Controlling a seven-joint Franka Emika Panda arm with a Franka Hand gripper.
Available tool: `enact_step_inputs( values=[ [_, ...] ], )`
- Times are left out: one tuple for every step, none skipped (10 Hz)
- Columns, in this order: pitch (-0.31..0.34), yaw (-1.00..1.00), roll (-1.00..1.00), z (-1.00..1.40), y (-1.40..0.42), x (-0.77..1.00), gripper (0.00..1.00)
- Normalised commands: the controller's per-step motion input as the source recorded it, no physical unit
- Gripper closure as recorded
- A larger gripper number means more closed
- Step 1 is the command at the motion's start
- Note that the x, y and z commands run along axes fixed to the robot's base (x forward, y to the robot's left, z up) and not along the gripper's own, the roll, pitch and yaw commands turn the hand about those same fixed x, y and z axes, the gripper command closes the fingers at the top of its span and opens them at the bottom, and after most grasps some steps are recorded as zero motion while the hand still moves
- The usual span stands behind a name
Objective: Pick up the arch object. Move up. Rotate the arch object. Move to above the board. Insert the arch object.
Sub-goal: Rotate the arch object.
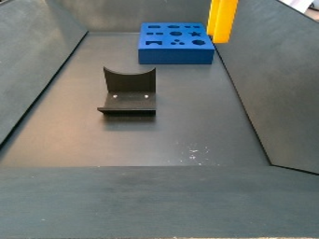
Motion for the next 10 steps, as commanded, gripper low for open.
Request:
enact_step_inputs(
  values=[
    [-0.045, -0.21, 0.02, -0.04, 0.02, 0.02, 1.0],
    [0.0, 0.0, 0.0, -1.0, 0.0, 0.0, 1.0],
    [-0.006, 0.03, 0.0, -1.0, 0.0, 0.0, 1.0],
    [-0.013, 0.03, 0.0, -1.0, 0.0, 0.01, 1.0],
    [-0.017, 0.03, -0.01, -1.0, 0.0, 0.01, 1.0],
    [-0.028, 0.03, -0.01, -1.0, 0.0, 0.01, 1.0],
    [-0.04, 0.02, -0.02, -1.0, 0.0, 0.02, 1.0],
    [-0.046, 0.02, -0.03, -1.0, 0.0, 0.02, 1.0],
    [-0.046, 0.02, -0.04, -1.0, 0.0, 0.02, 1.0],
    [-0.046, 0.01, -0.04, -1.0, 0.0, 0.02, 1.0]
  ],
)
